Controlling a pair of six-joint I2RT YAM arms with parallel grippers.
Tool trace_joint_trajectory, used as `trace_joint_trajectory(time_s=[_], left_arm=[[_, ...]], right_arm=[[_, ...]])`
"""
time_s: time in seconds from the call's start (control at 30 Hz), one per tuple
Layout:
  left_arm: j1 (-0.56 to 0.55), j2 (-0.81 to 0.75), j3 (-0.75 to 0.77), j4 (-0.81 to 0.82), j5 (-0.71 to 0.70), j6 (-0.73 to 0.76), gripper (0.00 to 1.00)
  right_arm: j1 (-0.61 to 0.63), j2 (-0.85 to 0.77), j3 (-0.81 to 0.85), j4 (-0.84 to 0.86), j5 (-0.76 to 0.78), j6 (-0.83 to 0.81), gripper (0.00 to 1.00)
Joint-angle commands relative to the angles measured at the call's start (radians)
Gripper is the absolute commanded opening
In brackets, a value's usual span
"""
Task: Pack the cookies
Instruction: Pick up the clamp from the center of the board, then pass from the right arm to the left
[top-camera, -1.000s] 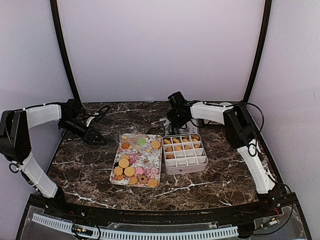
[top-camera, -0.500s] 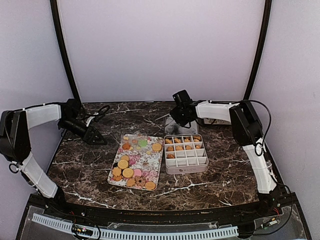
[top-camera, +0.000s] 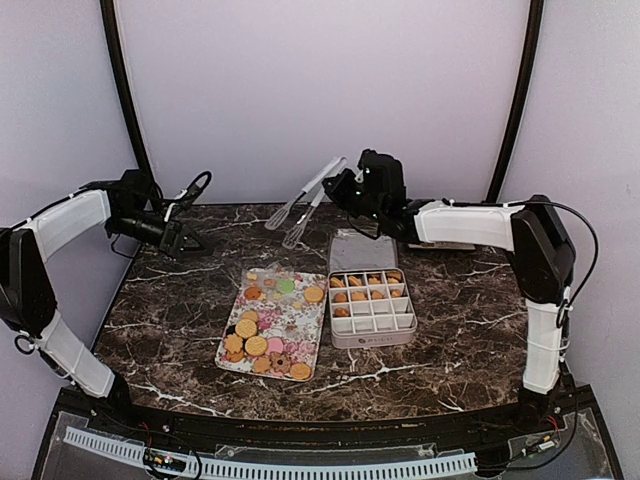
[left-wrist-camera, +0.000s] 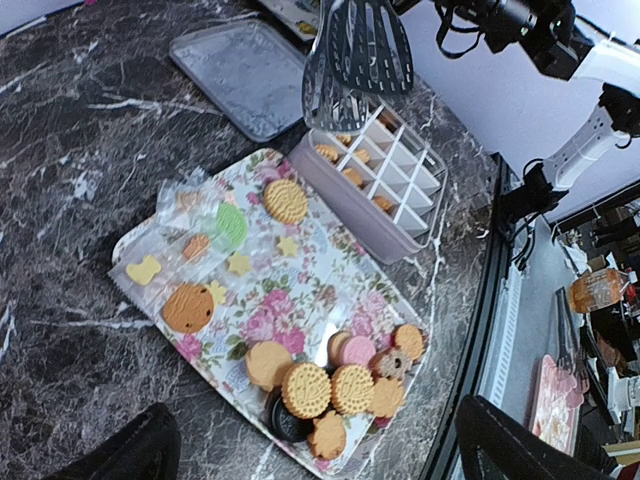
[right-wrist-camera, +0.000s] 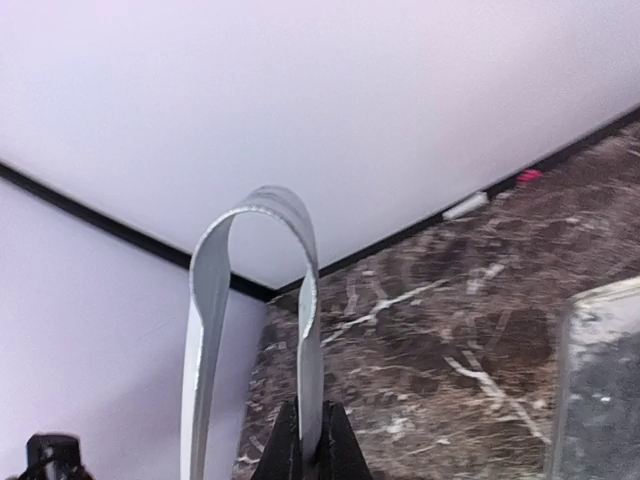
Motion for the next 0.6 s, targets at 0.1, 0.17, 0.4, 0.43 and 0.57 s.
trace_joint_trajectory(time_s=[0.1,0.17,0.4,0.43,0.57], left_arm=[[-0.002,-0.079,0.053,-0.062,0.322,-0.063,0.99],[-0.006,-0.09,0.036,-0.054,0.366,-0.069,0.99],[-0.019,-0.142,-0.03,-0.042,0.448,-0.053,0.91],[-0.023,-0.147,-0.04,-0.042,0.454,-0.052,0.88],[-0.03,-0.159,-0.061,-0.093,0.521,-0.003,0.76]], right_arm=[[0.142,-0.074,0.001,0.264,-0.243,-0.297,0.0],[0.173,-0.068,0.016,0.276,-0.278,-0.307,0.0],[0.273,0.003,0.168,0.182,-0.329,-0.397,0.0],[0.281,0.012,0.183,0.178,-0.325,-0.4,0.0],[0.305,0.053,0.255,0.154,-0.315,-0.436,0.0]])
